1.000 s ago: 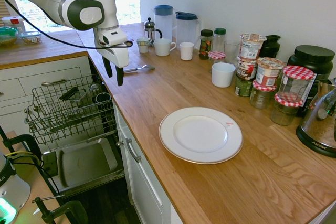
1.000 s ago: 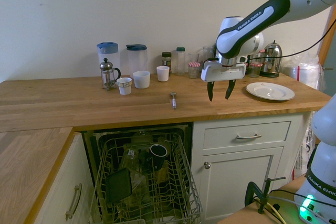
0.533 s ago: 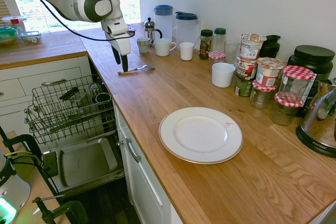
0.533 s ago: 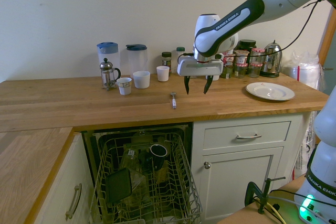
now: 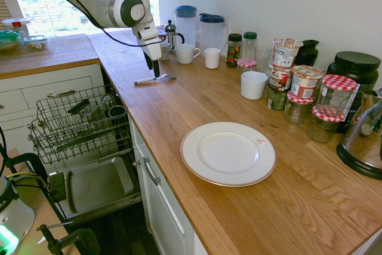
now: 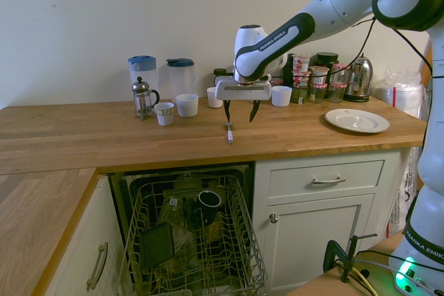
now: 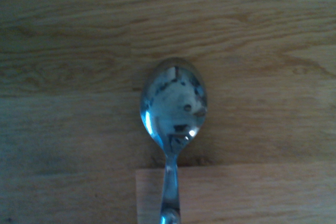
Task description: Put the spoon in the dishwasher
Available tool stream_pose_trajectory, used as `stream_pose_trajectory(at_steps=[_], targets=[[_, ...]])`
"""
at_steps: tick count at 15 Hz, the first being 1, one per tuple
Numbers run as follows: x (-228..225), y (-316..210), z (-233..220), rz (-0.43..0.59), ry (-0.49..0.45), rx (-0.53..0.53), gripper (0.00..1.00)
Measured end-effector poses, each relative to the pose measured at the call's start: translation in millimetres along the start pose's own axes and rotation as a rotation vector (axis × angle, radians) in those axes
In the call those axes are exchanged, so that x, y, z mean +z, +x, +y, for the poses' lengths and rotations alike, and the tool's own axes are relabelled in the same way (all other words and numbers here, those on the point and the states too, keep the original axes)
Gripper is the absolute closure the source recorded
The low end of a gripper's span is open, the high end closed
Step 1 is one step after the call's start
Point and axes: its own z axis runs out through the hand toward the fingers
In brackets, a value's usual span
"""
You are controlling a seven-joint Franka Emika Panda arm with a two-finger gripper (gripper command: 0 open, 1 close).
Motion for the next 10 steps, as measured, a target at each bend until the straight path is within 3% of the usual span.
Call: stream_pose_trajectory(at_steps=[7,8,10], targets=[[41.2,-6.6,-26.9,0.005,-0.040,0.014,0.00],[43.3,-7.9,-29.1,0.005,-0.046,0.014,1.00],[46.2,-9.2,-34.3,0.005,-0.050,0.014,1.00]])
